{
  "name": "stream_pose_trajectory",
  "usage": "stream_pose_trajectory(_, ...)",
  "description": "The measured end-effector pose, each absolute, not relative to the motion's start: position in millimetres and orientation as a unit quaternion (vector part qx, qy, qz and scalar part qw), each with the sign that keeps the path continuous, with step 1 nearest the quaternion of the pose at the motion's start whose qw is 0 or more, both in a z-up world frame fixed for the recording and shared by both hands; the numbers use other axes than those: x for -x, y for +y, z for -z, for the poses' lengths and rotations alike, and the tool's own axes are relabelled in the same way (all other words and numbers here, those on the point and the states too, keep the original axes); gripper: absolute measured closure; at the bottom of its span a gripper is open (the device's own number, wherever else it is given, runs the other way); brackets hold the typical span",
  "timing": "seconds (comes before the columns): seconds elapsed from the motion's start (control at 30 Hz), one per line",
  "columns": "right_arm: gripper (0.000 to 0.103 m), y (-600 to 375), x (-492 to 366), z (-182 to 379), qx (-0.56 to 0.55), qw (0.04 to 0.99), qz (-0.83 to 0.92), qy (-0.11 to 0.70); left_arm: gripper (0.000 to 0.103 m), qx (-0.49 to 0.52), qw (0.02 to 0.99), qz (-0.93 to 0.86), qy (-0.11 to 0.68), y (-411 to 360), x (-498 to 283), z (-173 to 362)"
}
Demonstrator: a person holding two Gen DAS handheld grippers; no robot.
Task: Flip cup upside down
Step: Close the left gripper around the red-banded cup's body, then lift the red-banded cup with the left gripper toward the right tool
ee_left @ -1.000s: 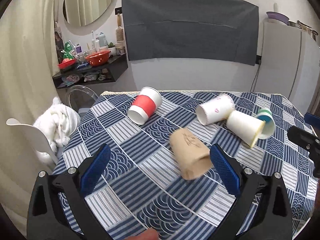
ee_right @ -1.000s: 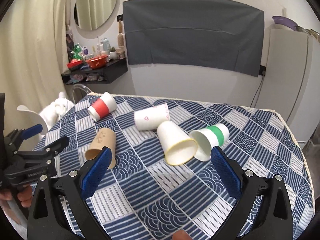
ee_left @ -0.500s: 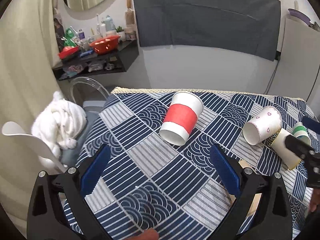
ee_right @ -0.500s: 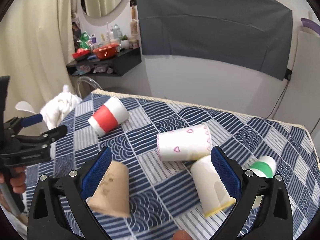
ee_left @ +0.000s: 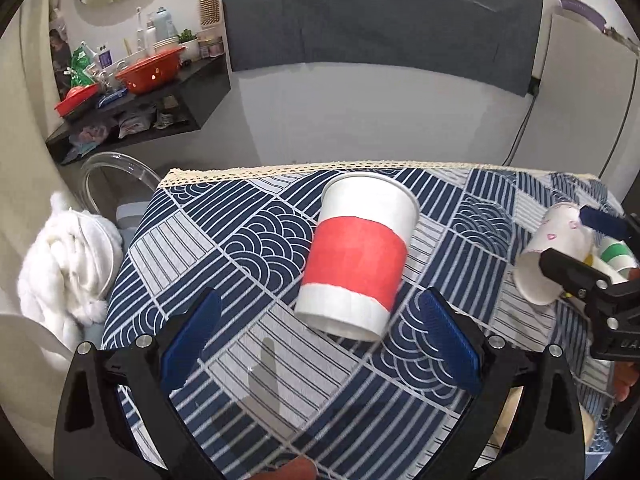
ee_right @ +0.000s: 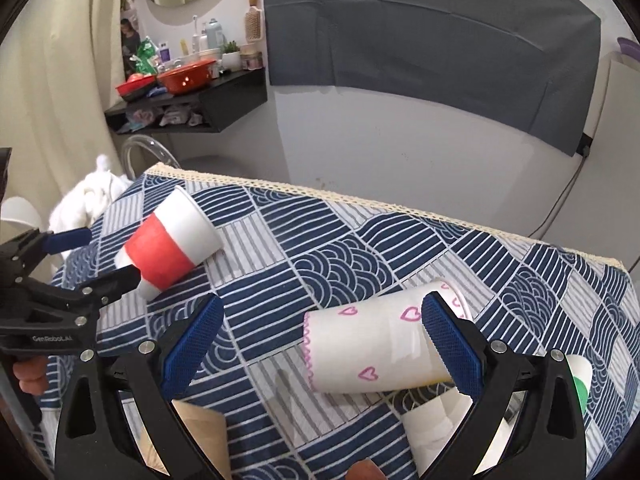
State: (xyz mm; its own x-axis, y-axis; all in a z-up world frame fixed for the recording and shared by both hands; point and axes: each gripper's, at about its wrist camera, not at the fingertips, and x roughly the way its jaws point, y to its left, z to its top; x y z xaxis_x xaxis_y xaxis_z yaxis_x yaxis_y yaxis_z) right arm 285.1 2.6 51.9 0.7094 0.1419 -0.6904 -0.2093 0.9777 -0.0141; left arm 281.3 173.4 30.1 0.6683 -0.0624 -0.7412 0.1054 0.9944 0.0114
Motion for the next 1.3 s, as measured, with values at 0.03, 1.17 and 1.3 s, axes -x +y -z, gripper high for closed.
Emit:
stream_pose_trajectory(0.03,0.008,1.1,-287.1,-50.1,0.045,0.922,-0.095,0.372,0.006,-0.026,0.912,0.051,0.406,173.1,-284.3,-28.3)
stream_pose_trajectory(1.17,0.008,-36.6,-175.8,-125.6,0.043,0.938,-0.087,0.333,0.040,-0.044,0.926,0.056,0.371,181.7,-164.8,-99.6)
stream_pose_trajectory(1.3,0.008,-43.7,-136.7,-131.8,0.039,0.938,-0.098,0.329,0.040,-0.053,0.924,0.056,0.373,172.6,-130.4,-101.2)
